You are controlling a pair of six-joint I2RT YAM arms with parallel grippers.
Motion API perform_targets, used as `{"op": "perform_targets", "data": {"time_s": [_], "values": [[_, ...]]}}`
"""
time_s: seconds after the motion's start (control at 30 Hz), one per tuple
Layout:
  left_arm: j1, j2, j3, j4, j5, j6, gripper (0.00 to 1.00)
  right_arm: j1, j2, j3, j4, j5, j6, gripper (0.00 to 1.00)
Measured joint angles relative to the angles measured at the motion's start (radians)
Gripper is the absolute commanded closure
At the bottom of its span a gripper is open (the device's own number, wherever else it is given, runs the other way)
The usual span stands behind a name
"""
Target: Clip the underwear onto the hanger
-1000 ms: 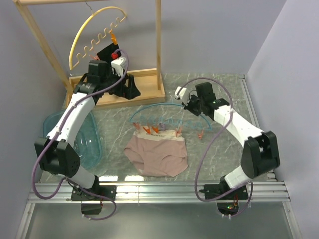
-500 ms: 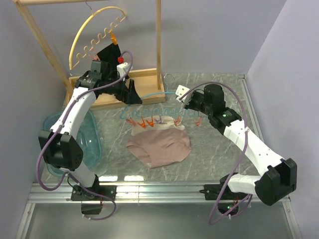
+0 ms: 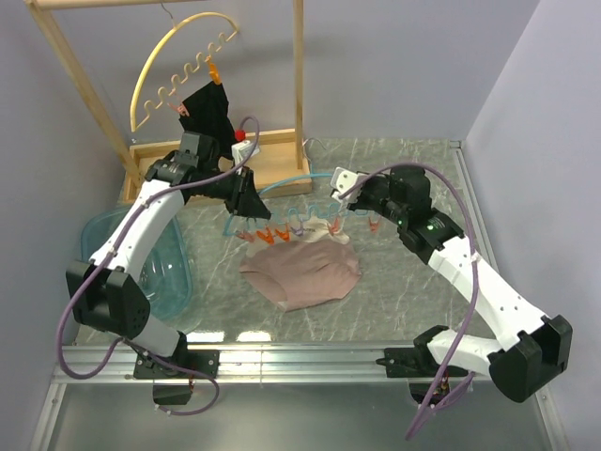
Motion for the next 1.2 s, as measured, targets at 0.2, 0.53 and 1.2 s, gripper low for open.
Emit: {"op": "perform_targets", "data": {"time_s": [0.2,0.53,1.2], "values": [[-0.003,-0.070,-0.007,0.028,0.034,-0.039,1.00,0.007,-0.035,-0.003,0.026,-0.001,-0.006,0.79],[0.109,-0.218,-0.001,0.189,-0.080,-0.249,1.00,0.015,-0.055,0.008,0.064,0.045,0.092,0.05],[0.217,-0.297,0.314,-0.093,-0.517,-0.153,1.00,-0.062,-0.136,0.142,-0.052,0.087,0.373,0.01]]}}
